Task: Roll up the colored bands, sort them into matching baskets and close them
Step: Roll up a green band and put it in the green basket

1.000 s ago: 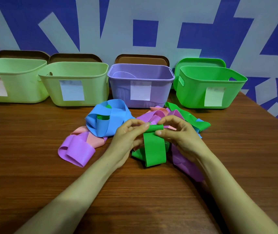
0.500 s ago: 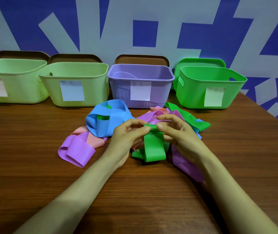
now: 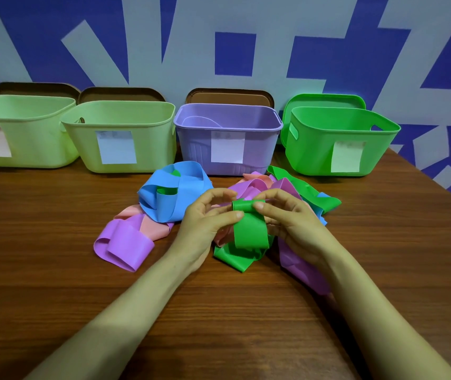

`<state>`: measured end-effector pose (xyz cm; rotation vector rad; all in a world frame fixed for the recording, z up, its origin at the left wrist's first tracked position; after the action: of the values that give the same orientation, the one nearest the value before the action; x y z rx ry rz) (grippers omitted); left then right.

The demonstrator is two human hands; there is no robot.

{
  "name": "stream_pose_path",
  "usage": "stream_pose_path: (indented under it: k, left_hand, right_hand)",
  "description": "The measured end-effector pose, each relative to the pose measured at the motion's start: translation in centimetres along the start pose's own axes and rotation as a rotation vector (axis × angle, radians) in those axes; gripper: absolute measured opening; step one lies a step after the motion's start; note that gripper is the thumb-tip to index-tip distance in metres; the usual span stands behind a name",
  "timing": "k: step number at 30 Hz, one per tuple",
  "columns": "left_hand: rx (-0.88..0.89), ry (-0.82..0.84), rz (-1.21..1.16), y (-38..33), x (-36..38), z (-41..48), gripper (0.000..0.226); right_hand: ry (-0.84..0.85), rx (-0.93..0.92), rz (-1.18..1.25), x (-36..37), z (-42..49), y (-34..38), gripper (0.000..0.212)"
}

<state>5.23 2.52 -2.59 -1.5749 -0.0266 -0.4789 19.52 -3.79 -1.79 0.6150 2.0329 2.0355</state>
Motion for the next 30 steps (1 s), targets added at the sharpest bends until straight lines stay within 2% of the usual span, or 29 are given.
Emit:
stream_pose_path:
  k: [5,11,17,22,30]
  left_hand:
    - [-0.060,-0.024,-0.043,0.05,0.19,-0.10,0.027]
    - [-0.096,-0.008,-0.054,0.12,0.23,0.01,0.007]
    - [-0.056,-0.027,-0.017,0.27,-0.10,0.10,0.011]
    - [-0.014,0.010,-0.016,0.05,-0.04,0.00,0.021]
    - [0.018,0.024,-0.008,-0.31,0.18,-0.30,0.027]
  right_hand:
    - [-0.016,-0.018,-0.011,-0.14,0.08,0.03,0.024]
    - [-0.011,-0.054,0.000,-0.29,0.17,0.08,0.024]
    - [0.017,-0.061,0.037,-0.16,-0.02,0.26,0.026]
    - [-0.002,-0.071,-0.048,-0.28,0.00,0.41,0.048]
    - [-0.026,-0.013,-0.015,-0.13,-0.15,0.32,0.026]
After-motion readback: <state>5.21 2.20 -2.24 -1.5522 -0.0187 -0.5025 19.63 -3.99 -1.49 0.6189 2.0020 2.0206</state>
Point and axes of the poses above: each hand's wrist, its own z-axis towards the middle knuckle, its own x-axis out of the palm, y = z × x, the point moved 4 cm from there along z, towards the middle knuckle, and after that the axes turned 15 degrees about -y, right-handed, at the moved point
